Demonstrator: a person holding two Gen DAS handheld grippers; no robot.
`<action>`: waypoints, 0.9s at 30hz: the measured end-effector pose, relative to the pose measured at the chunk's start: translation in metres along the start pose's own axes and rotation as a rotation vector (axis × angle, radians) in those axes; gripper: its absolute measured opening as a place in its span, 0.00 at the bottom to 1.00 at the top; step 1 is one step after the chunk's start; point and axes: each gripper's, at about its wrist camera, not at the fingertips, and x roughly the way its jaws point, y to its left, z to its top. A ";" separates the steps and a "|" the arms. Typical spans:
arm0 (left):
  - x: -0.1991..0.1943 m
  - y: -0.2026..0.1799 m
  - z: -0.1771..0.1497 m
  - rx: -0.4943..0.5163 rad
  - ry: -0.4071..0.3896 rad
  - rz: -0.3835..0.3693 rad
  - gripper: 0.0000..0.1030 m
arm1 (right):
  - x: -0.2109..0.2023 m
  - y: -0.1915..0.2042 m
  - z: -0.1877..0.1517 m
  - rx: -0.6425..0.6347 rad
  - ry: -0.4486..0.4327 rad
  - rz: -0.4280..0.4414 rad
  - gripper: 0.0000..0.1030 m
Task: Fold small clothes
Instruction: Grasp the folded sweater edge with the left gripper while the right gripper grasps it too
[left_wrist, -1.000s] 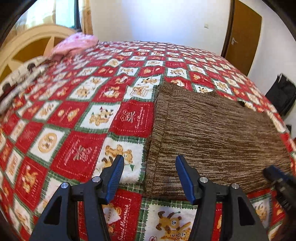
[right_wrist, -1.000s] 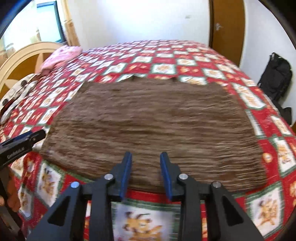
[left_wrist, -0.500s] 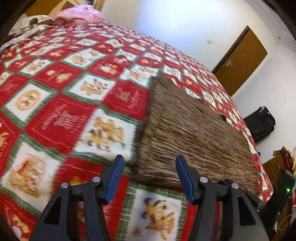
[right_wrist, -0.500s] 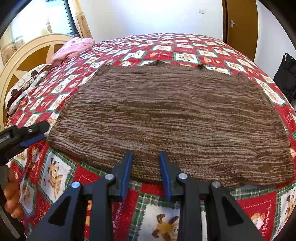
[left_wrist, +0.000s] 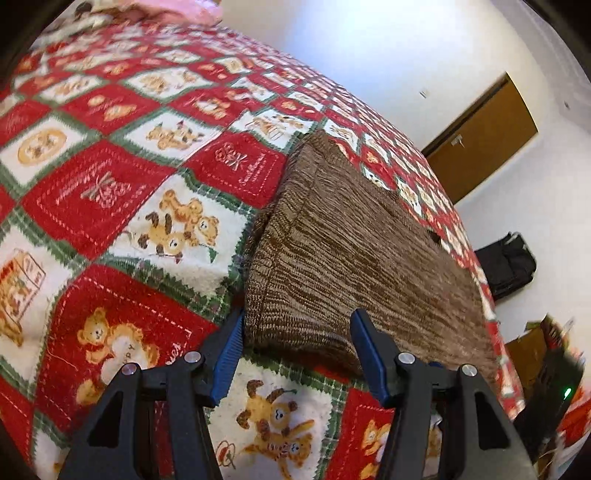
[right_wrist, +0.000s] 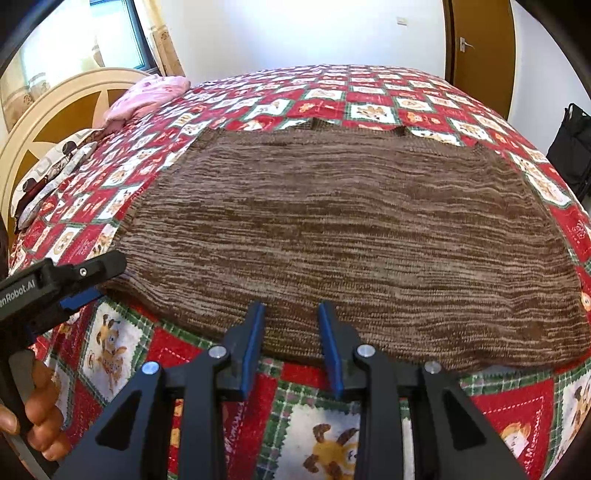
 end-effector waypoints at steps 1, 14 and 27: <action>0.000 0.002 0.002 -0.021 0.004 -0.012 0.57 | 0.000 0.000 0.000 -0.001 0.000 0.000 0.34; -0.007 -0.002 -0.020 -0.106 0.056 -0.054 0.57 | -0.001 0.001 -0.001 0.004 -0.001 0.002 0.34; 0.000 0.000 0.004 -0.123 -0.100 -0.061 0.47 | -0.002 0.002 -0.001 -0.005 0.004 0.001 0.37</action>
